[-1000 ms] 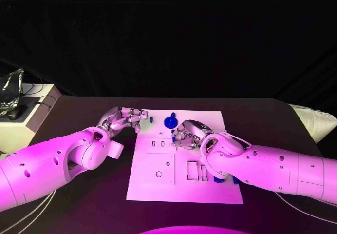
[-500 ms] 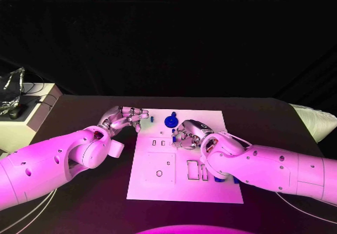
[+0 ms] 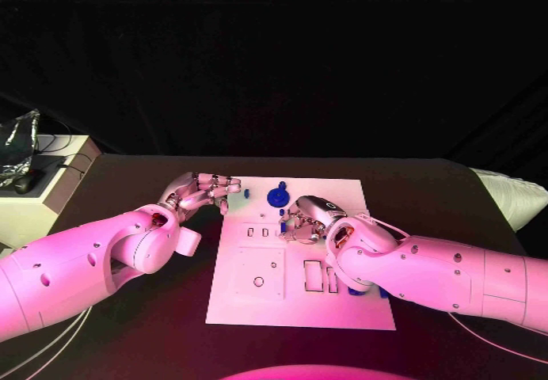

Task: Assemble the parts on the task board

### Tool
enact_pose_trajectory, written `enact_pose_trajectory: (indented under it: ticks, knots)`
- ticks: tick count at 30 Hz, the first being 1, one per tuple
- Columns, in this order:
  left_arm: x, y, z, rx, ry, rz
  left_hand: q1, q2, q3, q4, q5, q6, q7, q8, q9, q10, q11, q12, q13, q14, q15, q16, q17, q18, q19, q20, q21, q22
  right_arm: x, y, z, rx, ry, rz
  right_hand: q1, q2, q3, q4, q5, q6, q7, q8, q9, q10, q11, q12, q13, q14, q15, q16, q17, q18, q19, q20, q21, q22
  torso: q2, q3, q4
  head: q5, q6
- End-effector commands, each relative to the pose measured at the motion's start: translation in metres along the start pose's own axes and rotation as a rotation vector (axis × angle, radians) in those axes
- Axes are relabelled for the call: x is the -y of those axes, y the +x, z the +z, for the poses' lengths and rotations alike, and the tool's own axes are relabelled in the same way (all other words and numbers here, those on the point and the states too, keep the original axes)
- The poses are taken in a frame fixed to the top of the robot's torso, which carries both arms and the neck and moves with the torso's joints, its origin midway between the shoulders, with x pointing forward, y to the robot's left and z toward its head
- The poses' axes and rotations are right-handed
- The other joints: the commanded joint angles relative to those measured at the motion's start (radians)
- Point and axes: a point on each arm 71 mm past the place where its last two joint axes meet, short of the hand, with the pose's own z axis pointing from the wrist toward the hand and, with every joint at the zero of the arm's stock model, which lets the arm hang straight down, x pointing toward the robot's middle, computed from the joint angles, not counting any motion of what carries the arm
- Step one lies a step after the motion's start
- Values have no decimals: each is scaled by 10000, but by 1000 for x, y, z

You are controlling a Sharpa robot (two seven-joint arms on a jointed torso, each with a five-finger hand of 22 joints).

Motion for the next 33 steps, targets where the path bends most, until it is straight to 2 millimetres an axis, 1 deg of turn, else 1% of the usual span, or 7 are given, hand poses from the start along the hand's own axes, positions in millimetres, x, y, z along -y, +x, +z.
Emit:
enact_pose_trajectory:
  ticks: [1,10,13,16,19,22,33]
  knots:
    - [0,2,0,-154,47,-97,30,55,19,-16,-10,-36,4,-25,7,-79,-4,-8,3,19,-53,43,11,107,44,-23,8,13,-1,2,-1,-67,-123,-103,9,-190,-145,94,239,-309,57,-39,-12,-134,31,-90,-56,-42,48,27,-14,-26,816,37,-66,1960,3,0,2,-1,-2]
    - [0,1,0,-143,30,-92,30,55,19,-16,-10,-36,4,-25,7,-79,-4,-8,3,19,-53,43,11,107,44,-23,8,13,-1,-1,-1,235,-160,6,188,-288,-718,238,237,-957,230,-37,-7,-464,161,-373,-427,-70,148,-22,-99,6,811,151,-93,1958,3,1,3,-6,0]
    - [0,1,0,-133,18,-88,30,55,19,-16,-10,-36,4,-25,7,-79,-4,-8,3,19,-53,43,11,107,44,-23,8,13,0,-2,-1,355,-171,46,240,-540,-695,437,160,-1349,327,-34,-3,-750,231,-727,-843,-85,201,-47,-131,20,806,200,-111,1955,3,-1,3,-6,17]
    - [0,1,0,-121,8,-83,23,61,29,-16,-9,-49,15,-25,7,-98,4,-9,3,12,-48,39,7,107,40,-20,7,18,0,-3,-2,475,-217,128,456,-1032,-502,1046,107,-1850,426,-54,-14,-1002,301,-867,-1351,-95,253,-74,-171,32,807,257,-96,1961,1,-2,9,-5,16]
    - [0,0,0,-112,2,-79,31,69,37,-21,-10,-53,14,-26,6,-95,3,-7,4,14,-49,41,7,108,40,-21,6,18,0,-4,-3,539,-267,201,650,-1188,-712,1459,198,-2057,457,-75,-24,-1080,317,-687,-1563,-102,269,-72,-180,39,809,280,-87,1964,4,1,7,1,8]
    - [0,0,0,-103,-2,-75,31,69,37,-21,-10,-53,14,-26,6,-95,3,-7,4,14,-49,41,7,108,40,-21,6,18,0,-5,-6,660,-357,342,713,-1203,-788,1555,284,-1822,426,-66,-13,-1094,312,-530,-1689,-99,261,-60,-176,39,812,280,-81,1966,5,2,12,3,5]
    - [-1,-2,0,-54,-12,-49,55,65,51,-53,-10,-44,6,-23,8,-86,-2,-7,3,12,-53,41,7,108,37,-21,4,21,-5,-26,-17,1586,-924,1658,441,-873,-915,1167,651,-1339,317,-33,1,-1019,235,-302,-1766,-86,205,-48,-197,25,817,225,-70,1966,-10,2,-21,45,39]
